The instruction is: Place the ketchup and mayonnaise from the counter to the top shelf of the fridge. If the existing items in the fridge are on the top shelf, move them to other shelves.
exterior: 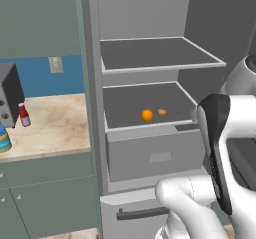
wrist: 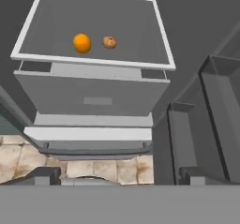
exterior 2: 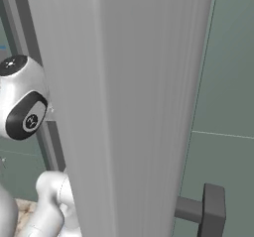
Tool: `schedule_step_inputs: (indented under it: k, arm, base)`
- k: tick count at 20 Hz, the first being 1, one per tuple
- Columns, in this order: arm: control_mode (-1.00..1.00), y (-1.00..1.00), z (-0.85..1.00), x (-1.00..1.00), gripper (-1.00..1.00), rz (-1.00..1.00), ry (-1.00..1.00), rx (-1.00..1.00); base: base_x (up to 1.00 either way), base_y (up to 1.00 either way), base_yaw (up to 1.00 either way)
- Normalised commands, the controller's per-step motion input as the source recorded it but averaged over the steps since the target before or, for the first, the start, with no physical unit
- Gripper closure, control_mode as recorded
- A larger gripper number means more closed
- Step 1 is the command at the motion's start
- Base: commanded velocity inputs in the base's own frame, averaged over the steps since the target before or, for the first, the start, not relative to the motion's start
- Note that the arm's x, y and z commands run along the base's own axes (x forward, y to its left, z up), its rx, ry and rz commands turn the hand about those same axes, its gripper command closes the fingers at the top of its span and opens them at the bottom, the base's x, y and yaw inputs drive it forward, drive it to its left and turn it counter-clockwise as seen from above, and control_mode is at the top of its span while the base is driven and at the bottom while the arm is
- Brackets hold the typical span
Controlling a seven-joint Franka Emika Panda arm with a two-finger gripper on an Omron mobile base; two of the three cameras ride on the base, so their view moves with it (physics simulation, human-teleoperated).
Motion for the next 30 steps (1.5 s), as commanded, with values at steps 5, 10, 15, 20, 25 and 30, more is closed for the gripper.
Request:
schedule_step_inputs:
  k: [5, 10, 15, 20, 25, 30]
  arm:
    - [1.0, 0.07, 0.0, -0.39, -1.0, 0.04, -0.07, 0.04]
    - [1.0, 0.0, 0.0, 0.0, -1.0, 0.0, 0.0, 0.0]
    - [1.0, 0.0, 0.0, 0.0, -1.0, 0.0, 0.0, 0.0]
    - [1.0, 0.0, 0.0, 0.0, -1.0, 0.0, 0.0, 0.0]
    - [1.0, 0.0, 0.0, 0.0, -1.0, 0.0, 0.0, 0.0]
    - [1.0, 0.0, 0.0, 0.0, -1.0, 0.0, 0.0, 0.0]
  base:
    - [-0.6, 0.35, 0.07]
    - [-0.84, 0.95, 0.08]
    - [-0.14, 1.0, 0.01]
    - [0.58, 1.0, 0.0]
    - [0.98, 0.99, 0.0]
    - [0.89, 0.47, 0.0]
